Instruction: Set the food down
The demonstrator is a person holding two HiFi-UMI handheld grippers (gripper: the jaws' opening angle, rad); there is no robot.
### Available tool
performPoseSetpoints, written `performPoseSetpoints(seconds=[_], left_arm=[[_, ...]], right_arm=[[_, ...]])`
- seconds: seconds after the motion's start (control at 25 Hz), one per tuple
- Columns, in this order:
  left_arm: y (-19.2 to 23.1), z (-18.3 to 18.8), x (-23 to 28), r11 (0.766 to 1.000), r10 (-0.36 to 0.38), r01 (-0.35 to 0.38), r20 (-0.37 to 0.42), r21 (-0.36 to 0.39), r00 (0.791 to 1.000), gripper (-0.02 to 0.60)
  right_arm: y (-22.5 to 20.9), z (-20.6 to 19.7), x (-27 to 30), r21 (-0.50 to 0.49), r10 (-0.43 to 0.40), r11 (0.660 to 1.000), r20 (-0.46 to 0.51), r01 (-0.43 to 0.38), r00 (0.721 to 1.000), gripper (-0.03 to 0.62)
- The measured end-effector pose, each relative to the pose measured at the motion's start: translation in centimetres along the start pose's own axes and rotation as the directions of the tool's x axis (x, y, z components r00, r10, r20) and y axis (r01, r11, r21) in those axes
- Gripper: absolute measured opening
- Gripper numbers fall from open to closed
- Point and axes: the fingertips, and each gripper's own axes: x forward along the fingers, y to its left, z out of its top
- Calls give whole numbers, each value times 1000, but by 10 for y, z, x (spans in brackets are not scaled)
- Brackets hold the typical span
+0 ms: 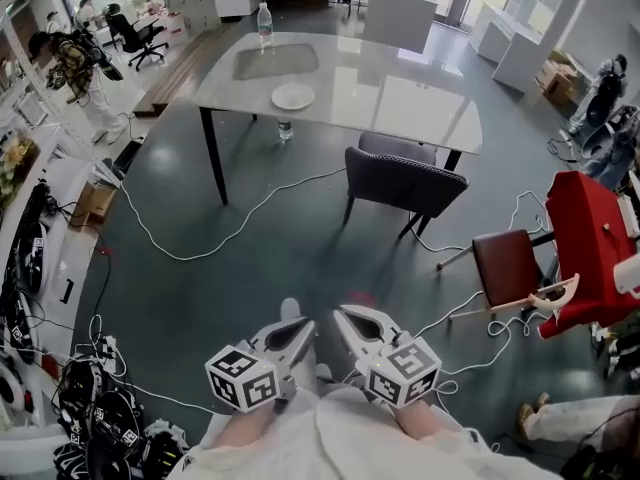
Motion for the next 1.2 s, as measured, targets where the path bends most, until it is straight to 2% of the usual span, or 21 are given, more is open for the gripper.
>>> performPoseSetpoints(seconds=[0.16,0.44,0.64,0.92,1.2], left_arm=[[34,33,19,1000,-12,12,-13,10,1000,18],[108,119,51,999,-44,45,-21,28,999,18],[154,171,63,996,-67,68,-27,53,997,18],[191,197,80,994,-92,95,-63,46,994,18],[209,207,105,994,-109,109,-68,9,992,18]], right_arm=[[-21,22,46,-9,-7,1000,-1,7,1000,2],[-59,89,143,-34,-24,999,21,24,999,2],[-78,123,193,-21,-66,998,43,67,997,2],[-99,132,225,1,-117,993,26,117,993,2],[-123,141,251,7,-115,993,17,115,993,2]])
